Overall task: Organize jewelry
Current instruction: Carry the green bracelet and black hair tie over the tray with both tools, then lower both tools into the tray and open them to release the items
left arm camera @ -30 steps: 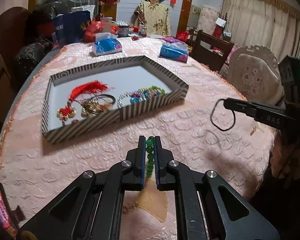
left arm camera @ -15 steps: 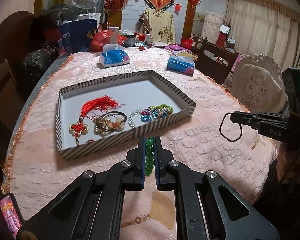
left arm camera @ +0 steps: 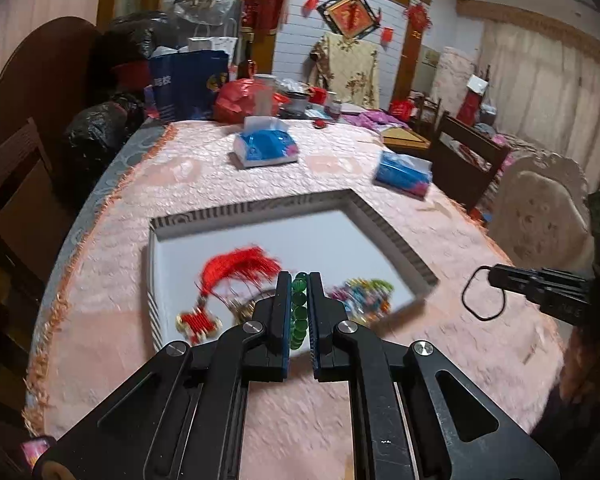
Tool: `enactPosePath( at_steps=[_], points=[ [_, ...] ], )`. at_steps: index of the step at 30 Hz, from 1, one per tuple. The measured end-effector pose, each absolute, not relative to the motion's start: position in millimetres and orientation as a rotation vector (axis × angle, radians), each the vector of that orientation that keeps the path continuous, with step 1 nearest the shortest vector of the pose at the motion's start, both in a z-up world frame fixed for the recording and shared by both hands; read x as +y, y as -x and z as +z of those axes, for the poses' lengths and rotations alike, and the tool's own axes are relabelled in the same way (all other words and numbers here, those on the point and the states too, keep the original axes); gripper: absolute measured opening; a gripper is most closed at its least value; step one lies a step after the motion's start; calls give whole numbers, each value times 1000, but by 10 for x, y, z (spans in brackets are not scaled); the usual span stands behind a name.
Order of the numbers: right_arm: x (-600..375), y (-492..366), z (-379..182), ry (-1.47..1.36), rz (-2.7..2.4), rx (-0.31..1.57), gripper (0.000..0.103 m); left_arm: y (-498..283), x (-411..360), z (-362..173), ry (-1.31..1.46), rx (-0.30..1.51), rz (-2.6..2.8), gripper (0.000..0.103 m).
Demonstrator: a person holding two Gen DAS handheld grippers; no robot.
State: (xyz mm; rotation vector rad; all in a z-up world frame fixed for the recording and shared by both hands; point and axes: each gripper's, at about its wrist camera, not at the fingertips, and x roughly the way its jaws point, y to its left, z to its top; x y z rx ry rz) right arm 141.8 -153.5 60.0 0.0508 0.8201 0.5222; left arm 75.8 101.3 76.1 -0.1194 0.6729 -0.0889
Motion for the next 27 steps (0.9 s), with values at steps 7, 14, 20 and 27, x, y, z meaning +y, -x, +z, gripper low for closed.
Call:
enactPosePath(
  at_steps=[7, 14, 20, 27],
  points=[
    [-1333, -1804, 673, -100, 564, 827, 6, -1094, 1119, 645, 137, 705, -41, 6],
    [-1046, -2103, 555, -103, 595, 859, 6, -1283, 1172, 453, 164, 738, -17, 6],
    [-849, -2222, 334, -121, 611, 917, 6, -1349, 1211, 246, 166, 774, -1, 6],
    [-838, -2281, 36, -170, 607, 975, 6, -1358, 1312, 11, 159, 824, 39, 6]
  ],
)
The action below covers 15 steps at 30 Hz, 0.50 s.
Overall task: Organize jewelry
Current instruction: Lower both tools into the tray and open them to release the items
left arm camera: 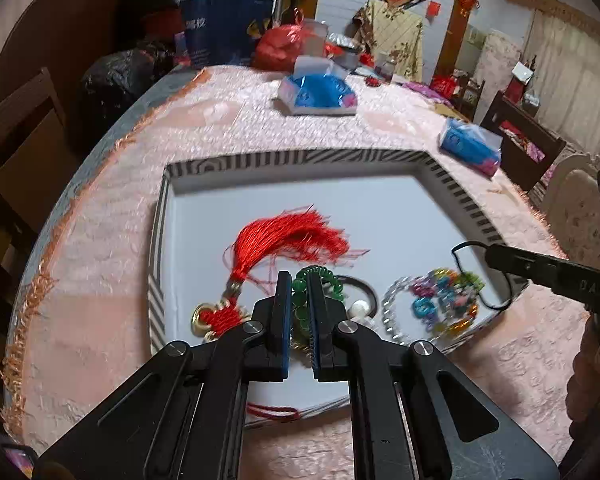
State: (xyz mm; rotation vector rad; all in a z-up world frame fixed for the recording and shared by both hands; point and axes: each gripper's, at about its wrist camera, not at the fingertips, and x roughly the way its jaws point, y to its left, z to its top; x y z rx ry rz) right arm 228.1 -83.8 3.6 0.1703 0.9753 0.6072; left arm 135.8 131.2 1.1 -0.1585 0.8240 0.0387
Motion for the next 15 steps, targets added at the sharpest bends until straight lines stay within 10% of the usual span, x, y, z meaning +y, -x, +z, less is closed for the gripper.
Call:
enactPosePath(
  at_steps=[15],
  points=[
    [-761, -2251, -111, -177, 631, 1005, 6, -1340, 1281, -149, 123, 860, 64, 6]
  ],
)
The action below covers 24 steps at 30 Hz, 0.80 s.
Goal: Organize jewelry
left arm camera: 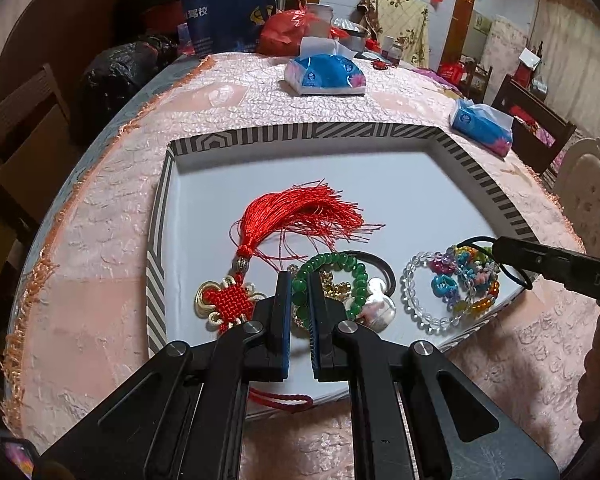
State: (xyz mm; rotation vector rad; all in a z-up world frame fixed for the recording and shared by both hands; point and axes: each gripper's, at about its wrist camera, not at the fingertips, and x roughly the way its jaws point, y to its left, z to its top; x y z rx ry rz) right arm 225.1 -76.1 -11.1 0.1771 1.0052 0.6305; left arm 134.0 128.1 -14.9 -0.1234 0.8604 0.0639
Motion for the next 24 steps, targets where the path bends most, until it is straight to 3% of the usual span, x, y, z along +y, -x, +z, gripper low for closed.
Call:
enactPosePath(
  at_steps=[19, 21, 22, 24],
  points=[
    [-608, -2232, -184, -153, 665, 1042, 5, -1350, 1201, -202, 93, 880, 91, 6],
    [-594, -2229, -175, -147, 662, 1050, 11, -1349, 1194, -203, 95, 885, 87, 20],
    [-594, -2223, -165, -145, 659, 1048, 20, -1341, 1196, -194, 99, 881, 84, 26],
    [-614, -2203, -123, -146, 650, 1027, 39, -1312, 1186, -166, 100, 868, 80, 50]
  ],
)
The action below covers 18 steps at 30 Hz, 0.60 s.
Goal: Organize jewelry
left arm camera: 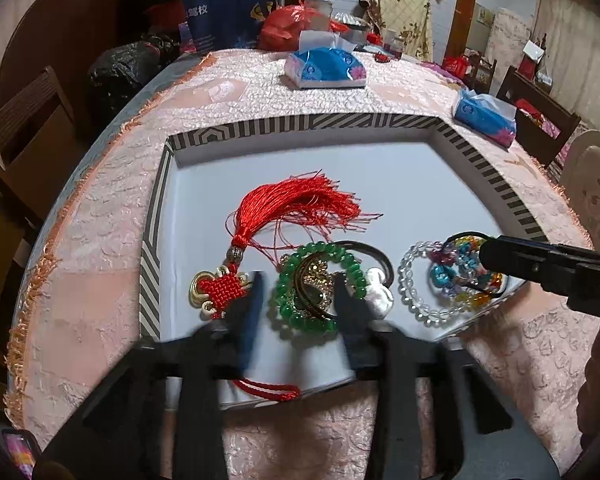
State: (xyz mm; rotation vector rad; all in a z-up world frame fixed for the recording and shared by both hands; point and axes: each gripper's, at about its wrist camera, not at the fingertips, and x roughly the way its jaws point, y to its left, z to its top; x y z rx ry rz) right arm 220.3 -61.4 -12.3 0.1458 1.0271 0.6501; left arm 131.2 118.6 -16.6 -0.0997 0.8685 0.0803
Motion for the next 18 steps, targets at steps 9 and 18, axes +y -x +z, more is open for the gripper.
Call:
enactPosePath(
  at_steps=[9, 18],
  points=[
    [-845, -1996, 172, -142, 607, 985, 39, -991, 1140, 185, 118, 785, 97, 98],
    [-996, -1246, 314, 66, 548, 1000, 44, -506, 908, 285, 59, 818, 166, 102]
  ],
)
